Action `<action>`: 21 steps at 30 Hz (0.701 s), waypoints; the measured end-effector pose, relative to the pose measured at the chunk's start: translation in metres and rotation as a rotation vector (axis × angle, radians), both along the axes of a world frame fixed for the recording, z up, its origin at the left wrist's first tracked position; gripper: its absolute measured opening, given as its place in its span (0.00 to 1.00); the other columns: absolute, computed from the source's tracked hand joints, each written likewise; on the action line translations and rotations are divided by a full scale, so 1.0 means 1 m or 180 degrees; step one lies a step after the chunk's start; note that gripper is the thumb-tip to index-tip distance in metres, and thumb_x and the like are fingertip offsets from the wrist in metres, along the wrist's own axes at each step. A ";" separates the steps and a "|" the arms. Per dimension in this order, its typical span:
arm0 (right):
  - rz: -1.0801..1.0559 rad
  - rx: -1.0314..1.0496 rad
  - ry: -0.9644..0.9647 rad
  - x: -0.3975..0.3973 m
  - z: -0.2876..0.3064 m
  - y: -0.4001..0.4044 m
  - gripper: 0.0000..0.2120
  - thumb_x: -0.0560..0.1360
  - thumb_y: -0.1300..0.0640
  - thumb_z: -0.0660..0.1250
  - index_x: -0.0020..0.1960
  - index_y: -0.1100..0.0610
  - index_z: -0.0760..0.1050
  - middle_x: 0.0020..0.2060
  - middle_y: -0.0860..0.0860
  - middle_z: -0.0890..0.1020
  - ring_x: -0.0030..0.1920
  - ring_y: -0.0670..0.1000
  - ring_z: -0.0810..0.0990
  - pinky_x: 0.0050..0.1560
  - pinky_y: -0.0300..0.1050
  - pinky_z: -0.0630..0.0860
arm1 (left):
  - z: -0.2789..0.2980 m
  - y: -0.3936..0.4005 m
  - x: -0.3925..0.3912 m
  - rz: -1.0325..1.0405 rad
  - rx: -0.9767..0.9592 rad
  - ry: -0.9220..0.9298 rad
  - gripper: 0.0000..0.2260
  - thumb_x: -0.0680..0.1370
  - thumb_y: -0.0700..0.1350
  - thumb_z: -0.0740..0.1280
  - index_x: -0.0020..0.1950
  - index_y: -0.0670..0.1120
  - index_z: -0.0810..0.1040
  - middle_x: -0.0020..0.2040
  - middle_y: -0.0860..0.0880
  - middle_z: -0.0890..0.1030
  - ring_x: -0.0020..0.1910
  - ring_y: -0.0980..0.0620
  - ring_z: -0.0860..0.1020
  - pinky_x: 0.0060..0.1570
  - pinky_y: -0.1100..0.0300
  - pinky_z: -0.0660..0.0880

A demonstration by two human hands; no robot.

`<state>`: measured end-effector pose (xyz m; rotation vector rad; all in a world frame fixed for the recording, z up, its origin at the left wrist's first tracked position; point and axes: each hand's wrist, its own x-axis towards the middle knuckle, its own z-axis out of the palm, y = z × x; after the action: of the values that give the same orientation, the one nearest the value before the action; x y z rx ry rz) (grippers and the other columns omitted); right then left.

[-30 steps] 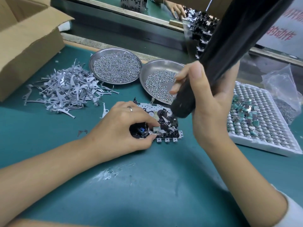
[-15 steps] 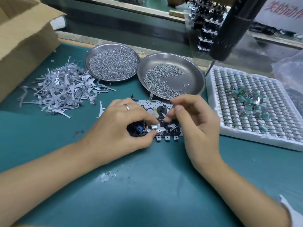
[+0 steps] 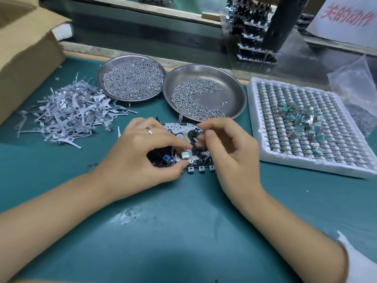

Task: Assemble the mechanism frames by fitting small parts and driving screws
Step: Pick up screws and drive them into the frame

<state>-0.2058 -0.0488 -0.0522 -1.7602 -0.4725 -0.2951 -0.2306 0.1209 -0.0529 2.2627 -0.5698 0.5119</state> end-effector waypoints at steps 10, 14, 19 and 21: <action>0.0252 -0.3215 -0.1352 -0.022 0.004 0.024 0.19 0.75 0.45 0.66 0.61 0.54 0.77 0.62 0.60 0.75 0.56 0.62 0.75 0.52 0.55 0.73 | 0.011 0.010 0.009 0.1009 -0.0891 -0.0296 0.11 0.79 0.50 0.55 0.54 0.49 0.76 0.43 0.60 0.77 0.47 0.49 0.77 0.56 0.41 0.70; 0.0326 -0.3194 -0.1203 -0.039 0.008 0.014 0.17 0.70 0.48 0.69 0.56 0.55 0.79 0.61 0.60 0.75 0.50 0.60 0.75 0.49 0.52 0.72 | 0.006 0.012 0.008 0.1010 -0.0757 -0.0419 0.12 0.79 0.49 0.56 0.55 0.48 0.77 0.42 0.59 0.77 0.47 0.51 0.77 0.56 0.40 0.70; -0.0041 -0.2902 -0.1359 -0.064 0.007 -0.004 0.21 0.69 0.40 0.68 0.44 0.59 0.77 0.50 0.57 0.78 0.43 0.58 0.76 0.45 0.50 0.73 | 0.003 0.005 0.004 0.0888 -0.0121 -0.0884 0.14 0.80 0.47 0.57 0.52 0.43 0.80 0.42 0.49 0.81 0.44 0.45 0.77 0.54 0.52 0.65; -0.0572 -0.2755 -0.1140 -0.070 0.007 -0.004 0.23 0.69 0.37 0.64 0.45 0.57 0.77 0.47 0.55 0.78 0.44 0.57 0.76 0.47 0.51 0.74 | 0.003 -0.001 0.001 0.0740 0.0208 -0.1213 0.14 0.80 0.45 0.58 0.51 0.41 0.81 0.42 0.48 0.82 0.42 0.45 0.77 0.52 0.51 0.66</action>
<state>-0.2758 -0.0529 -0.0451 -2.6164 -0.7733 -0.5998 -0.2300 0.1200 -0.0496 2.3193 -0.5150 1.0693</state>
